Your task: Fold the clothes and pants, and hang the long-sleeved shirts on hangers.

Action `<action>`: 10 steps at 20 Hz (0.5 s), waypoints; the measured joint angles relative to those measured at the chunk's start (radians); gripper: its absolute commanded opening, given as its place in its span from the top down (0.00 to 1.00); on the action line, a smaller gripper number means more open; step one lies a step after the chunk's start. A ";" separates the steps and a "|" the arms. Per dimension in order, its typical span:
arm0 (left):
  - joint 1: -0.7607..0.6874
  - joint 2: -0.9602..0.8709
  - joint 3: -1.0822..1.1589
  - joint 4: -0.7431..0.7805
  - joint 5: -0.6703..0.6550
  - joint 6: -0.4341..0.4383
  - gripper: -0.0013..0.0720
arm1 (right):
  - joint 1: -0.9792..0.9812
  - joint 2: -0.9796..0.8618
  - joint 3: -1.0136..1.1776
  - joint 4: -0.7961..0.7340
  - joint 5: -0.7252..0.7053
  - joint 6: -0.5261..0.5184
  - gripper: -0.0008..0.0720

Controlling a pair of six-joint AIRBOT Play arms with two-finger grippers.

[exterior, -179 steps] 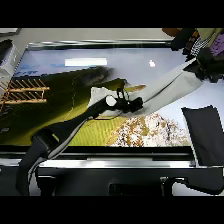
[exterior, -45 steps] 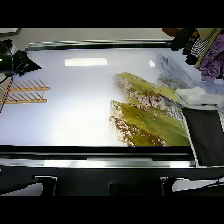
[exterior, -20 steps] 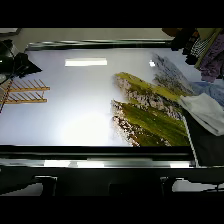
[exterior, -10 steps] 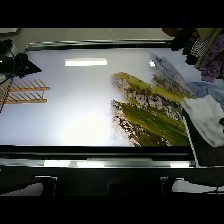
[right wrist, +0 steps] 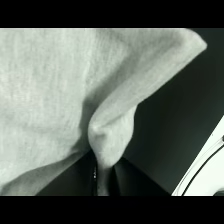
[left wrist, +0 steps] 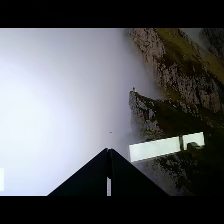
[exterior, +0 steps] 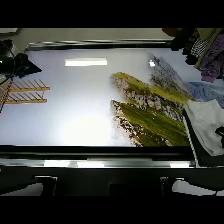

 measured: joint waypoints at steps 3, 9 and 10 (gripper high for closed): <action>0.000 0.000 0.000 0.000 0.000 0.000 0.96 | 0.000 0.003 -0.008 -0.009 -0.001 0.000 0.93; 0.000 0.000 0.000 0.000 0.002 0.001 0.96 | 0.000 0.004 -0.014 -0.026 -0.016 -0.005 0.32; 0.000 0.000 0.000 0.000 0.002 0.001 0.96 | 0.000 0.005 -0.014 -0.037 -0.015 -0.014 0.32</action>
